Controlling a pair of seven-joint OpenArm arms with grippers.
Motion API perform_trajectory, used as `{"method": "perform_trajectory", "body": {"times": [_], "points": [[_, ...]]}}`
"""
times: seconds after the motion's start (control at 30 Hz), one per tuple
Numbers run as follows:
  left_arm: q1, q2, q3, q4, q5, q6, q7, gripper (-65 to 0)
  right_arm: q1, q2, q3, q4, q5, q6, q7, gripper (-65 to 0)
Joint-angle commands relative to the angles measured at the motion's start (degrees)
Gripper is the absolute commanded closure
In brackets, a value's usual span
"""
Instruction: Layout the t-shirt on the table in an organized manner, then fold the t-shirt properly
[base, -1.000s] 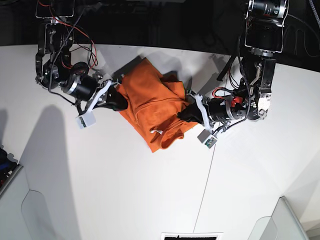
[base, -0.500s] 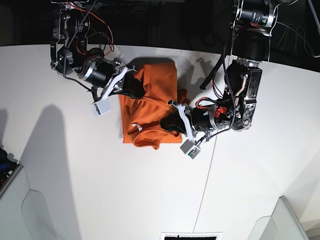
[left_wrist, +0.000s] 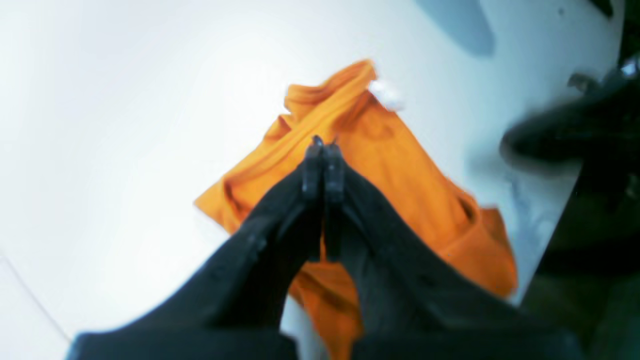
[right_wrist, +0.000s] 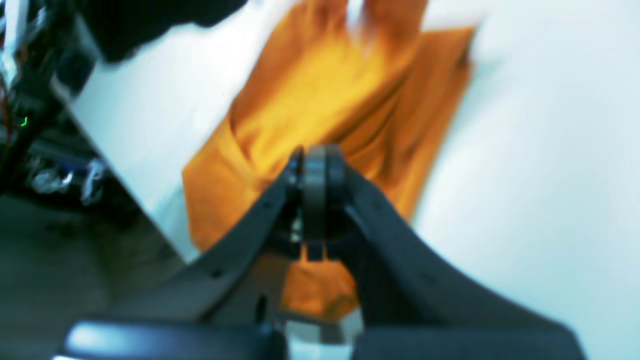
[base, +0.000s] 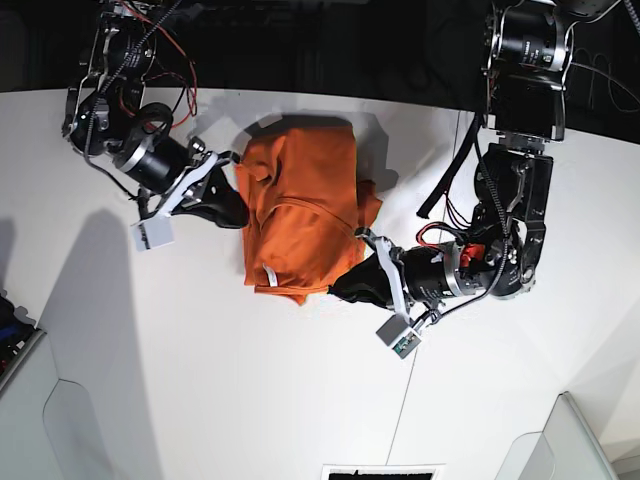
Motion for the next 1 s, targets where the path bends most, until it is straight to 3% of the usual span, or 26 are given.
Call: {"method": "perform_trajectory", "body": {"times": [0.0,0.3,0.57,0.77,0.97], "points": [[0.13,-1.46,-0.26,2.67,-1.99,-0.47,-0.74,0.0,0.63,1.2,1.49,2.05,1.33,0.61,0.57,0.0],[15.45,-6.91,-0.74,13.38,-2.84,-0.47,0.44,0.0,-1.68,12.66,11.61,3.61,4.0,0.55,-2.99,0.0],[35.36,-7.63,-10.01,23.02,-4.33,-0.47,0.98,0.0,-12.04,19.37,15.69,3.85,8.0,0.63,-5.57,0.0],[48.85,-7.65,-14.47,26.71,-2.71,-0.47,0.98,0.0,-19.65,20.57,15.02,3.85,10.38,0.66,-6.62,0.0],[58.86,-7.1,-14.38,26.58,0.35,-0.47,-1.57,0.0,-28.09,21.16,8.52,3.82,9.44,0.9,-6.82,0.0]]}}
